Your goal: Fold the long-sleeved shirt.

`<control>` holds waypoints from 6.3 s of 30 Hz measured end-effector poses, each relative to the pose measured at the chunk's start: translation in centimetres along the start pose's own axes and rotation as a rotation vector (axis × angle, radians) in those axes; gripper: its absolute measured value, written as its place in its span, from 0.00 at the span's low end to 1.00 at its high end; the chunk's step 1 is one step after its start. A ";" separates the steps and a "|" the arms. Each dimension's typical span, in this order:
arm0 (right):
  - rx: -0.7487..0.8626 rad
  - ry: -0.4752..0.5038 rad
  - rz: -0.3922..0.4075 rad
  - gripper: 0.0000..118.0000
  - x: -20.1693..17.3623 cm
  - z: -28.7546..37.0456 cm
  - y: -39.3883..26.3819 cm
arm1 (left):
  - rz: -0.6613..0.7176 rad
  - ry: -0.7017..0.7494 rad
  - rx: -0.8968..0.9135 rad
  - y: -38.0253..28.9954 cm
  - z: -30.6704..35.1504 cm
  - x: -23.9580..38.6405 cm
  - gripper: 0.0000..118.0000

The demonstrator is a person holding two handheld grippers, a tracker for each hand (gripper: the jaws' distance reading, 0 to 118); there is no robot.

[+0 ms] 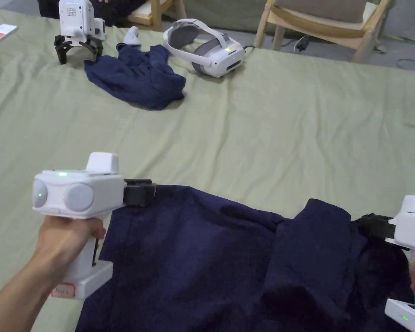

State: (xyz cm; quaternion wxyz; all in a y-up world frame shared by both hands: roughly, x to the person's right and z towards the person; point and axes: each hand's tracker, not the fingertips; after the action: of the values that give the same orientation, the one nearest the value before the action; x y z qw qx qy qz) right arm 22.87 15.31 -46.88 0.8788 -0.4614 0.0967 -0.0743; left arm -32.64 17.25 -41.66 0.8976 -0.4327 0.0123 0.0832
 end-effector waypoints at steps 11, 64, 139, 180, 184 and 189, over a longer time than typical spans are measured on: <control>-0.002 -0.003 0.015 0.12 0.4 0.2 0.8 | -0.148 0.071 -0.120 0.7 -3.2 0.0 0.09; 0.281 -0.147 0.202 1.00 -5.2 23.3 -24.2 | -0.034 -0.008 0.139 -21.3 25.0 -0.9 0.91; 0.625 0.016 0.202 0.00 -18.7 21.3 -19.0 | 0.205 -0.643 -0.095 -9.5 20.7 -13.7 0.11; 0.641 -0.081 0.088 0.00 -12.6 23.6 -20.5 | 0.220 -0.765 -0.464 -21.9 5.4 17.3 0.04; 0.648 -0.095 0.091 0.00 -12.1 24.2 -20.7 | 0.265 -0.808 -0.501 -23.0 4.1 20.9 0.04; 0.645 -0.111 0.088 0.00 -11.6 24.5 -20.6 | 0.048 -0.946 -0.548 -23.4 6.3 27.5 0.04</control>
State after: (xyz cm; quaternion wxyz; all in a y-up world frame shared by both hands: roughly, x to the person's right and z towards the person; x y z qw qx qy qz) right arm 16.64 25.77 -15.06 0.9859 -0.1580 0.0401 -0.0378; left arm -2.07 11.65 -22.16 0.6575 -0.5657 -0.4048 0.2894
